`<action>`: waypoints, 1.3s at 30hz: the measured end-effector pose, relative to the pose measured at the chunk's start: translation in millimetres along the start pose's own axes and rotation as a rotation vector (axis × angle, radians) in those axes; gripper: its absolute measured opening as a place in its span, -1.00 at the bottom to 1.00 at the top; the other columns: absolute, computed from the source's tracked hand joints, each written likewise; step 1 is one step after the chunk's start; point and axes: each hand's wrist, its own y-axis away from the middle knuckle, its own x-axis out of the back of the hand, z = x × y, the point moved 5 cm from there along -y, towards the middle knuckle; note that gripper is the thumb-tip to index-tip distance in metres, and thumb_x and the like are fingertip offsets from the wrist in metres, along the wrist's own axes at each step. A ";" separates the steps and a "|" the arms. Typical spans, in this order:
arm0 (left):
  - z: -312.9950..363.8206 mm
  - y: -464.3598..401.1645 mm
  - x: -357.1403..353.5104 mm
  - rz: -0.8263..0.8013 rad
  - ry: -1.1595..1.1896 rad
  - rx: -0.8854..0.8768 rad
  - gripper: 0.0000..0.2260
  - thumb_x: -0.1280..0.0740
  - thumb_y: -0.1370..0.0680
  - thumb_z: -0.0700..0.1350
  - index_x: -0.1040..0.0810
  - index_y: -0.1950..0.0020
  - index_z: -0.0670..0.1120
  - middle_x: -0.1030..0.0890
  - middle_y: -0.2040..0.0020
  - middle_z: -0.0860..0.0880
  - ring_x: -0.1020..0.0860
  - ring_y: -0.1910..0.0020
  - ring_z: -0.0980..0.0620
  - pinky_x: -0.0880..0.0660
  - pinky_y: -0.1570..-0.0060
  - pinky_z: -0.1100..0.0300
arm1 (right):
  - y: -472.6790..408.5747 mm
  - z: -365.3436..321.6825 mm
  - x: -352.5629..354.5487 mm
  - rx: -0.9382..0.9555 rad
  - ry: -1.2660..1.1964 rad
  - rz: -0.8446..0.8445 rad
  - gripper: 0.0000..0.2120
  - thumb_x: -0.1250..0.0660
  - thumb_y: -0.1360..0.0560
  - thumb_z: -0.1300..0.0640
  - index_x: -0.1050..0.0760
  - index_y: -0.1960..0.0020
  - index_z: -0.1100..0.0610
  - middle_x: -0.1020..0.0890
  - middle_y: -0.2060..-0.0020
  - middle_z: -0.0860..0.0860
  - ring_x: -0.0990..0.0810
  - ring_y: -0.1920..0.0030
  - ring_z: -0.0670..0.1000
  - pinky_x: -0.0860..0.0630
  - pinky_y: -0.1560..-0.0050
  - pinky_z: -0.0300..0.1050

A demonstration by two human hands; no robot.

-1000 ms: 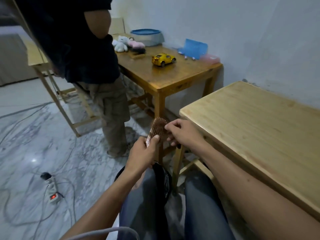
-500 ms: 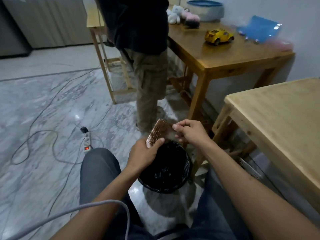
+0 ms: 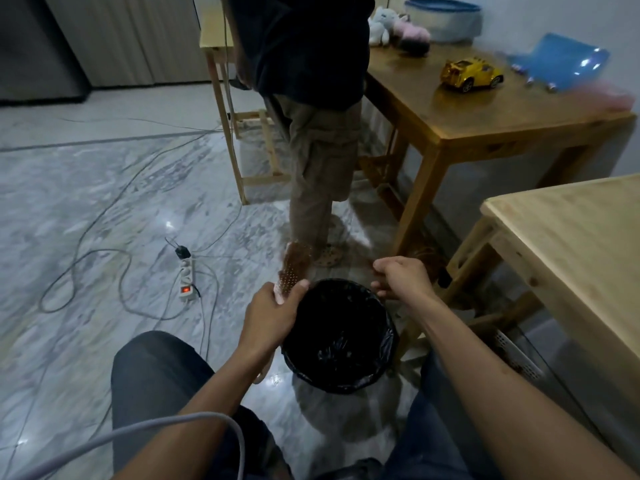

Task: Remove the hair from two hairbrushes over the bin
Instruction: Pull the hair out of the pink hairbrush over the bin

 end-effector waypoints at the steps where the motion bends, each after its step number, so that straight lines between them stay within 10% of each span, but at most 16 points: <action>1: 3.8 2.0 -2.3 -0.036 -0.036 -0.025 -0.58 -0.38 -0.52 0.25 -0.36 0.22 -0.07 -0.45 0.33 0.00 -0.45 0.38 0.04 -0.32 0.36 0.14 | 1.6 -1.0 -7.3 0.006 -0.015 -0.012 -0.87 -0.29 -0.61 0.17 -0.61 0.03 0.09 -0.69 0.04 0.08 -0.74 0.13 0.11 -0.69 0.20 -0.04; 7: 12.5 11.1 -4.4 -0.145 -0.133 -0.118 -0.86 -0.38 -0.53 -0.09 -0.44 0.03 -0.07 -0.52 0.21 0.00 -0.47 0.32 0.09 -0.33 0.41 0.27 | 17.6 -11.3 -36.2 0.251 -0.131 -0.171 -0.66 -0.31 -0.61 -0.05 -0.46 -0.37 -0.03 -0.62 -0.15 -0.10 -0.72 0.22 0.03 -0.59 0.30 -0.08; 13: 16.7 6.6 -1.9 -0.094 -0.092 -0.163 -0.92 -0.31 -0.58 -0.09 -0.53 -0.07 -0.01 -0.62 0.07 0.04 -0.57 0.13 0.10 -0.39 0.27 0.21 | 27.2 -7.5 -63.2 0.252 -0.042 -0.492 -0.64 -0.50 -0.52 -0.01 -0.62 -0.24 0.14 -0.76 0.04 0.07 -0.67 0.28 -0.03 -0.55 0.35 -0.22; 23: 21.2 -2.5 17.6 0.002 0.000 -0.028 -0.86 -0.30 -0.59 -0.15 -0.46 0.17 -0.09 -0.47 0.28 -0.06 -0.45 0.29 -0.05 -0.34 0.25 0.06 | 7.3 25.8 -27.9 0.239 0.110 -0.257 -0.90 -0.50 -0.54 0.15 -0.73 0.11 0.17 -0.71 0.31 0.05 -0.60 0.34 -0.06 -0.57 0.30 -0.16; 28: 36.7 12.0 -3.1 -0.119 -0.092 -0.104 -0.93 -0.29 -0.59 -0.17 -0.48 0.09 -0.08 -0.52 0.25 -0.02 -0.46 0.34 0.08 -0.30 0.41 0.25 | 5.6 30.2 -21.3 0.179 0.244 -0.325 -0.80 -0.45 -0.55 0.08 -0.62 -0.17 0.02 -0.69 -0.05 0.01 -0.69 0.07 -0.01 -0.60 0.24 -0.15; 32: 46.2 16.0 -15.5 -0.168 -0.176 -0.192 -0.97 -0.30 -0.58 -0.15 -0.50 0.07 -0.06 -0.56 0.21 -0.01 -0.51 0.28 0.04 -0.34 0.35 0.15 | 12.9 14.1 -24.4 0.163 -0.108 -0.362 -0.70 -0.28 -0.63 0.08 -0.52 -0.34 0.07 -0.70 -0.08 0.03 -0.62 0.33 -0.01 -0.46 0.48 -0.20; 39: 36.6 3.8 -11.3 -0.122 0.014 -0.050 -0.95 -0.35 -0.49 -0.12 -0.54 0.15 -0.07 -0.56 0.32 -0.03 -0.49 0.35 -0.04 -0.40 0.25 0.07 | 11.0 23.2 -17.5 0.220 -0.145 -0.252 -0.84 -0.43 -0.59 0.16 -0.68 0.10 0.23 -0.65 0.37 0.02 -0.50 0.46 -0.11 -0.45 0.45 -0.27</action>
